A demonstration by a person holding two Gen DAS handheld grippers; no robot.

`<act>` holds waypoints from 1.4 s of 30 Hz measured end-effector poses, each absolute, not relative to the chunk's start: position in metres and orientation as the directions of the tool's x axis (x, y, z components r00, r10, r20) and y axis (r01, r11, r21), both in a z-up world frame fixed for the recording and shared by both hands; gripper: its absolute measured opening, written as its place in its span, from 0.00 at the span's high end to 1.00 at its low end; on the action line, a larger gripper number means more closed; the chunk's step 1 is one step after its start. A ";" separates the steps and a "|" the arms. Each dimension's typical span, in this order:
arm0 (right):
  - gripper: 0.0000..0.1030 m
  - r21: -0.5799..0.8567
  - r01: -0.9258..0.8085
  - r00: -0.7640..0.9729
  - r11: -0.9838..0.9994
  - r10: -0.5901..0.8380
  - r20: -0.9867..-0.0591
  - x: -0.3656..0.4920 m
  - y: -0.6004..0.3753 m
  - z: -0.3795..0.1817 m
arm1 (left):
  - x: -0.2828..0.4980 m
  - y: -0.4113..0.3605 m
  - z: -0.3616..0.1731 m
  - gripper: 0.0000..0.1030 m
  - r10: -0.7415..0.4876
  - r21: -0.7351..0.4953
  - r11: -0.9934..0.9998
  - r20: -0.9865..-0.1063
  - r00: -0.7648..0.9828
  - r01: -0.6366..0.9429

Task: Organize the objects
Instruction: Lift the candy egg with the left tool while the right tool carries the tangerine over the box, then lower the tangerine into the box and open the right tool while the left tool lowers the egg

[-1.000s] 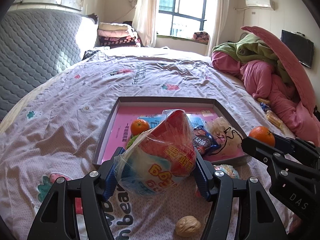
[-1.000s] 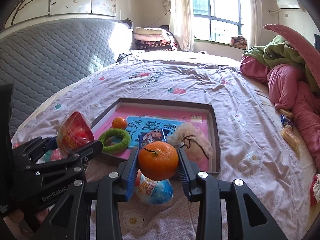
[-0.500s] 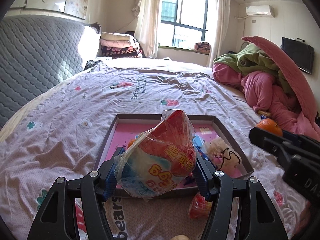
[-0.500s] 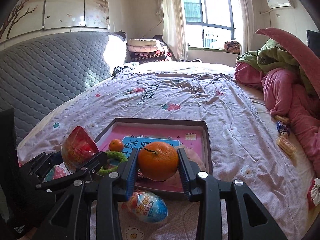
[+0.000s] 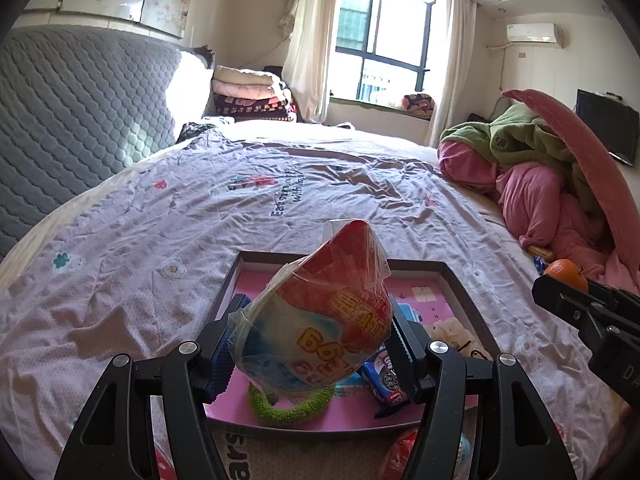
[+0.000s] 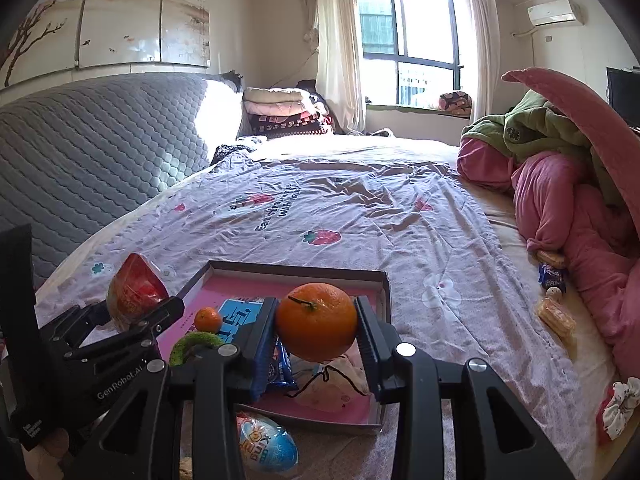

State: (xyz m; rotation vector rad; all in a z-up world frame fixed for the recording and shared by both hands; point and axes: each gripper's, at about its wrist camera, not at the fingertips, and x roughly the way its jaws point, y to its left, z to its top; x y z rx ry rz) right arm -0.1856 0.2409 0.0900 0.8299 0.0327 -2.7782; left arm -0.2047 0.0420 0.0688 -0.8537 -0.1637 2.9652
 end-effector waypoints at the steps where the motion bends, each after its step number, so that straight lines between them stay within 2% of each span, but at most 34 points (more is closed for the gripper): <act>1: 0.63 0.046 0.236 -0.807 -0.971 -0.222 -0.548 -0.189 0.241 0.089 | -0.207 0.043 0.069 0.36 0.077 -0.113 -0.993 -0.528 -0.846 -0.020; 21: 0.63 0.058 0.220 -0.804 -0.974 -0.214 -0.555 -0.224 0.241 0.087 | -0.243 0.045 0.060 0.36 0.079 -0.095 -0.995 -0.572 -0.816 -0.029; 42: 0.63 0.001 0.235 -0.724 -0.972 -0.176 -0.667 -0.223 0.240 0.043 | -0.234 0.063 0.018 0.36 0.117 -0.074 -0.993 -0.672 -0.732 -0.090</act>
